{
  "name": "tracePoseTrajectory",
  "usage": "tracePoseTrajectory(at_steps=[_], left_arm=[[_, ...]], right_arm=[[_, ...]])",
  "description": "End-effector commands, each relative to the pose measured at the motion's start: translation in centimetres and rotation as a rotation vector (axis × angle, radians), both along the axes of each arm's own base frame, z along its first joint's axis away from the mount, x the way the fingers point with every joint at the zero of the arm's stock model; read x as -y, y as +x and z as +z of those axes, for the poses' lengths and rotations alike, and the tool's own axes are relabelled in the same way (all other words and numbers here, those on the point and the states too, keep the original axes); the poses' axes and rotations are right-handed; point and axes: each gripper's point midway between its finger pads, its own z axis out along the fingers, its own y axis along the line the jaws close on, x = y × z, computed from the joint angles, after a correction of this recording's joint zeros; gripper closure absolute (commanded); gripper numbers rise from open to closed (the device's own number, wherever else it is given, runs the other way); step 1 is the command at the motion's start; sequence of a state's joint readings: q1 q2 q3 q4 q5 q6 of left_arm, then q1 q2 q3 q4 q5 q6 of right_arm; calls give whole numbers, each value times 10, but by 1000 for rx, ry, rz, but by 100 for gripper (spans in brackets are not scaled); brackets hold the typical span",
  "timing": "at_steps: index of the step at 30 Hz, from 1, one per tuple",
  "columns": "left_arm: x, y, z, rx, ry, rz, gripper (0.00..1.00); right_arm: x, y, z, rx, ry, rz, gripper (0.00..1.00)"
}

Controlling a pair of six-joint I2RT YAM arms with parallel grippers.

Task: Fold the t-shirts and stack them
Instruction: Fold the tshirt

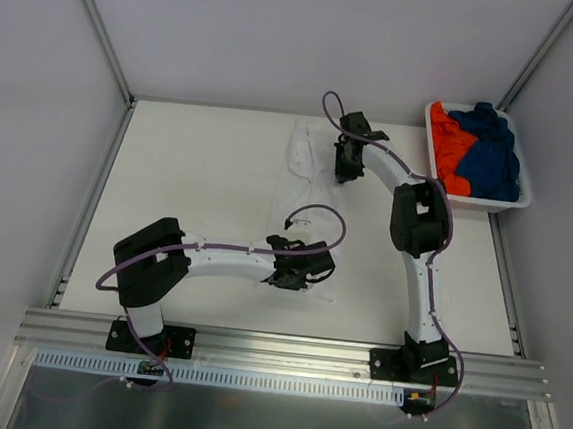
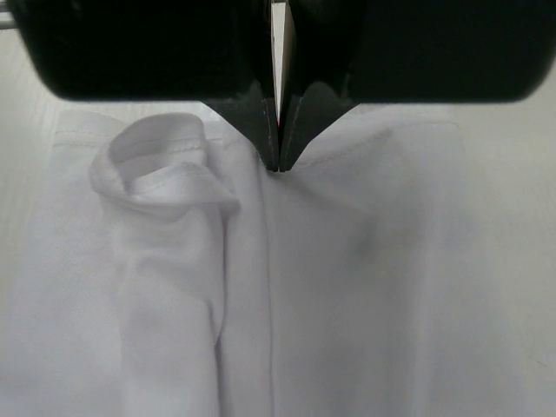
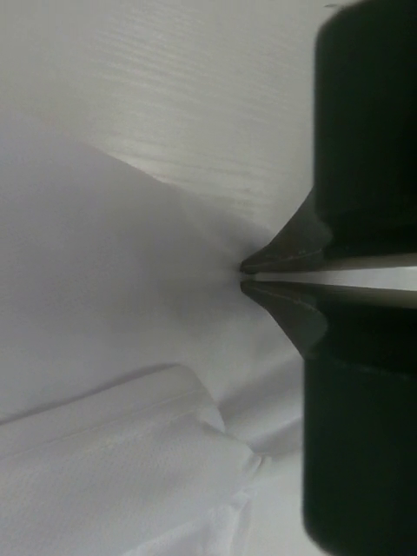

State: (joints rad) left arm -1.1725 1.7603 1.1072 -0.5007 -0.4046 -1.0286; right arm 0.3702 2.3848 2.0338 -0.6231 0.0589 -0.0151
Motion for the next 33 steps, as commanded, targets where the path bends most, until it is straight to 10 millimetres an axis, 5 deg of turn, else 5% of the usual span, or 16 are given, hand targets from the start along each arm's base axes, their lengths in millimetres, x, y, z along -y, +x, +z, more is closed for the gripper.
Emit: tracePoseTrajectory(at_steps=[1,4,9,12,18,22,26,33], left_arm=[[14,21,51,144,-52,-36,100],[9,50,102,334,-27,-62,90],[3,70,171,499,-50,-69,50],[-4,68,172,495,-57,-73,47],[-22,48,130,399,-56,-52,49],[-42,44,105,386,10,-32,53],[-56,41,86,362,40,-3,62],[-74,36,70,349,56,41,64]], right_arm=[[23,-23,43,54,-81,-6,85],[32,-30,105,178,-94,-10,63],[43,-68,200,339,-72,11,46],[42,-94,213,350,-64,33,44],[39,-152,181,304,-70,46,43],[5,-190,143,259,12,96,43],[-2,-231,96,197,-10,89,44],[-11,-288,93,267,-12,89,45]])
